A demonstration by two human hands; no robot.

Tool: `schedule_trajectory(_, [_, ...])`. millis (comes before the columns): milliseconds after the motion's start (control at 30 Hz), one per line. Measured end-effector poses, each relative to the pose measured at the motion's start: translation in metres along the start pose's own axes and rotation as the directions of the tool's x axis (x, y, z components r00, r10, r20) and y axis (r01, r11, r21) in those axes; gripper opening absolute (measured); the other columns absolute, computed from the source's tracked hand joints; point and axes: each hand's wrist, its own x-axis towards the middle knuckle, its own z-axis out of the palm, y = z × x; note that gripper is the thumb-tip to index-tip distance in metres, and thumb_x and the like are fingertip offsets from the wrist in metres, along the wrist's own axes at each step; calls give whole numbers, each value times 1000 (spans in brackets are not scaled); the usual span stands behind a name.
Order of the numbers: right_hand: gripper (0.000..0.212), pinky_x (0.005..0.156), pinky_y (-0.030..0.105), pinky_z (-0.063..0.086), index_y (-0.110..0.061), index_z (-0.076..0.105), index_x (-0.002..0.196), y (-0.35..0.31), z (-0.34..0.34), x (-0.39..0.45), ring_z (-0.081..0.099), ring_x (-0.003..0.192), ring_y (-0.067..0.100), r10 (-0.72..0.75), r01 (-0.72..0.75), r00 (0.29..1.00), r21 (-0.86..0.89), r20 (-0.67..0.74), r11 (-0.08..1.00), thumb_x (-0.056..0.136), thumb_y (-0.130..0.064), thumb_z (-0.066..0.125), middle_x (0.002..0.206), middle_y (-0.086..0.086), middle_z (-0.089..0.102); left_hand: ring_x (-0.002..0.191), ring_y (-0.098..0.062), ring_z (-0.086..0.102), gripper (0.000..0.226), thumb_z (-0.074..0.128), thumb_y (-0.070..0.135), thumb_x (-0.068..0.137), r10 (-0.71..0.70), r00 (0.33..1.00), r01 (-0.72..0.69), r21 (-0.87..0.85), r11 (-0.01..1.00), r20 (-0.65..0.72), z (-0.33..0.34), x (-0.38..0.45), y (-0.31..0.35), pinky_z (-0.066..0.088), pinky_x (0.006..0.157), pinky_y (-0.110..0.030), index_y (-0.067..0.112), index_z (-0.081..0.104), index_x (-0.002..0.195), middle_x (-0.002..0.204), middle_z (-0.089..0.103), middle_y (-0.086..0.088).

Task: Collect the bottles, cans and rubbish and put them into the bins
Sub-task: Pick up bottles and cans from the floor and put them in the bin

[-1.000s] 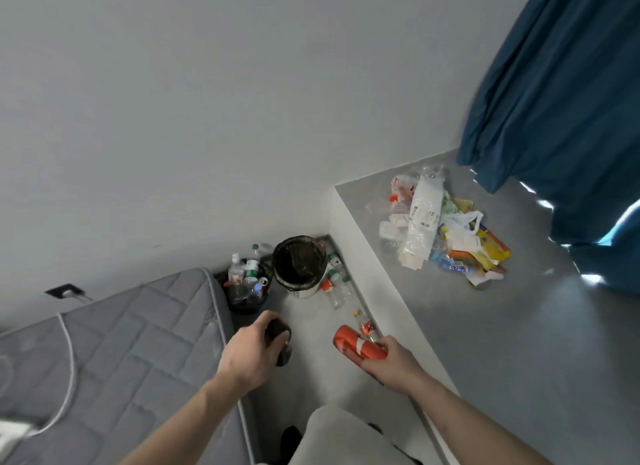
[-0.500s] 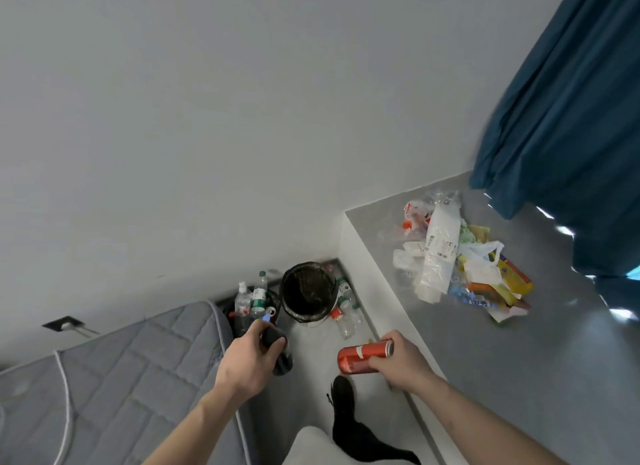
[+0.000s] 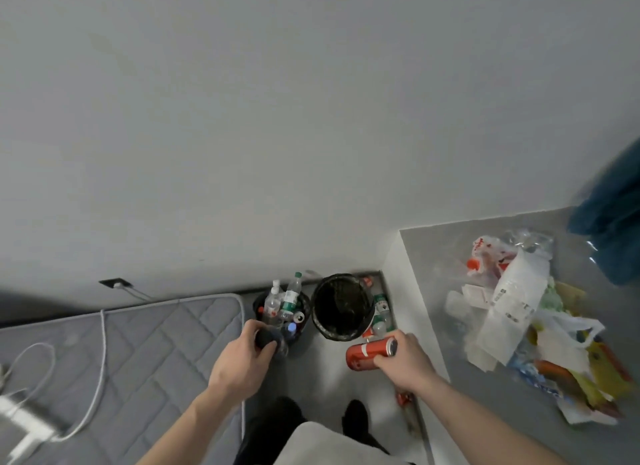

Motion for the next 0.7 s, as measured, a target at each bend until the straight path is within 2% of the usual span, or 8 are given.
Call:
schedule_trajectory(133, [48, 88, 25, 43, -27, 56, 115, -21, 2, 27, 57, 108, 19, -2, 2, 999, -6, 32, 1000, 71, -36, 73, 109, -6, 48, 88, -29, 65, 18, 58, 41, 97, -51, 999, 51, -20, 999, -10, -9, 29, -1, 40, 66, -35, 35, 43, 104, 85, 62, 3])
schedule_trajectory(267, [51, 85, 32, 52, -27, 55, 104, -35, 11, 57, 62, 95, 15, 45, -46, 999, 73, 18, 996, 59, -39, 76, 105, -5, 60, 87, -29, 65, 21, 56, 47, 98, -74, 997, 74, -9, 997, 26, -18, 77, -10, 43, 67, -37, 30, 44, 104, 87, 65, 1])
schedule_trajectory(367, [43, 80, 34, 54, -28, 56, 98, -50, 19, 69, 63, 87, 11, 108, -107, 994, 108, 2, 988, 63, -35, 79, 99, -8, 64, 88, -31, 66, 26, 55, 54, 95, -76, 995, 76, 13, 997, 63, -22, 122, -19, 46, 68, -39, 30, 45, 101, 87, 67, 0])
schedule_trajectory(500, [41, 76, 36, 57, -30, 57, 91, -59, 35, 98, 65, 81, 9, 159, -156, 987, 132, -12, 979, 59, -42, 79, 93, -10, 66, 81, -31, 64, 33, 52, 58, 94, -57, 989, 46, 83, 995, 134, -9, 185, -33, 49, 65, -40, 27, 43, 99, 81, 64, 1])
schedule_trajectory(600, [43, 77, 32, 53, -29, 56, 101, -67, 47, 121, 62, 87, 8, 174, -172, 985, 152, -1, 973, 67, -33, 84, 99, -11, 62, 90, -34, 67, 37, 49, 59, 95, -69, 983, 44, 145, 988, 172, 13, 232, -45, 53, 70, -42, 25, 44, 107, 93, 69, -5])
schedule_trajectory(700, [44, 77, 31, 51, -31, 55, 101, -59, 62, 155, 60, 87, 5, 178, -174, 984, 164, -12, 971, 69, -35, 85, 101, -12, 60, 96, -34, 68, 37, 49, 57, 97, -75, 977, 36, 193, 981, 201, 45, 277, -55, 53, 74, -41, 25, 46, 114, 104, 70, -7])
